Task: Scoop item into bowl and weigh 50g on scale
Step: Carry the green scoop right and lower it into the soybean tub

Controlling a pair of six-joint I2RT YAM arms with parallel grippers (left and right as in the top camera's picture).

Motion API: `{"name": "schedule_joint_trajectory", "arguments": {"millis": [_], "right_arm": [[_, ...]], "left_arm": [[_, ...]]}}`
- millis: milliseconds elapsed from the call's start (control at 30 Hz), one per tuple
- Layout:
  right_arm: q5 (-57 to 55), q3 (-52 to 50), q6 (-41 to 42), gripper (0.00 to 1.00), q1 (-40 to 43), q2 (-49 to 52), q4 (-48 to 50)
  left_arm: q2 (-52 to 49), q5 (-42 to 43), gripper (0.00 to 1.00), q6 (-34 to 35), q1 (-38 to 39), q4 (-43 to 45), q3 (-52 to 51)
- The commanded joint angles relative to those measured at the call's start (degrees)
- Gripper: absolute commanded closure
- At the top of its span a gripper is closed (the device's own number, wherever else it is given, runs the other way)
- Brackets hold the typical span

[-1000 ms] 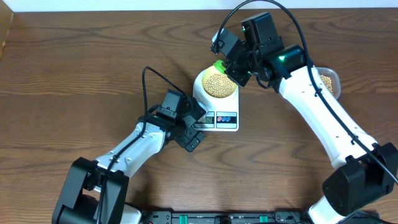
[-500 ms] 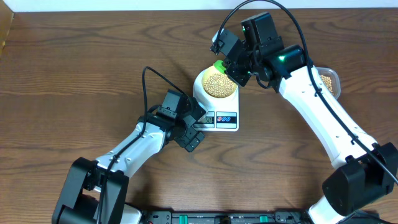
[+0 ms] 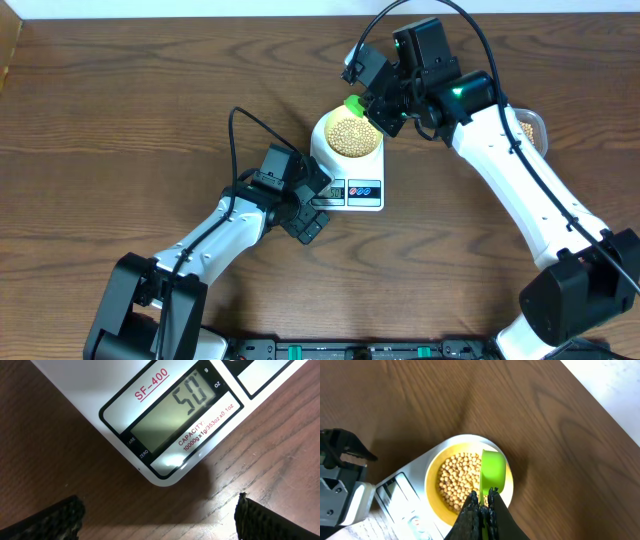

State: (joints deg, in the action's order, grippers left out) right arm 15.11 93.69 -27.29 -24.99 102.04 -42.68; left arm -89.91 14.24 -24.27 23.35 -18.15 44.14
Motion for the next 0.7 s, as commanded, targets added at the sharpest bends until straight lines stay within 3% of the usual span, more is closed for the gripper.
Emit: {"name": "schedule_joint_trajectory", "arguments": {"millis": [0, 233, 467, 667], "right_arm": [[1.99, 0.26, 0.68, 0.99, 0.26, -1.05, 0.04], [2.47, 0.26, 1.77, 0.99, 0.59, -1.05, 0.04], [10.29, 0.39, 2.27, 0.99, 2.51, -1.09, 0.04], [16.68, 1.90, 8.92, 0.99, 7.19, -1.22, 0.09]], "left_arm": [[-0.76, -0.33, 0.02, -0.76, -0.15, -0.15, -0.11], [-0.76, -0.33, 0.02, -0.76, -0.15, -0.15, -0.11], [-0.76, -0.33, 0.02, -0.76, -0.15, -0.15, -0.11], [-0.76, -0.33, 0.02, -0.76, -0.15, -0.15, -0.11]]}}
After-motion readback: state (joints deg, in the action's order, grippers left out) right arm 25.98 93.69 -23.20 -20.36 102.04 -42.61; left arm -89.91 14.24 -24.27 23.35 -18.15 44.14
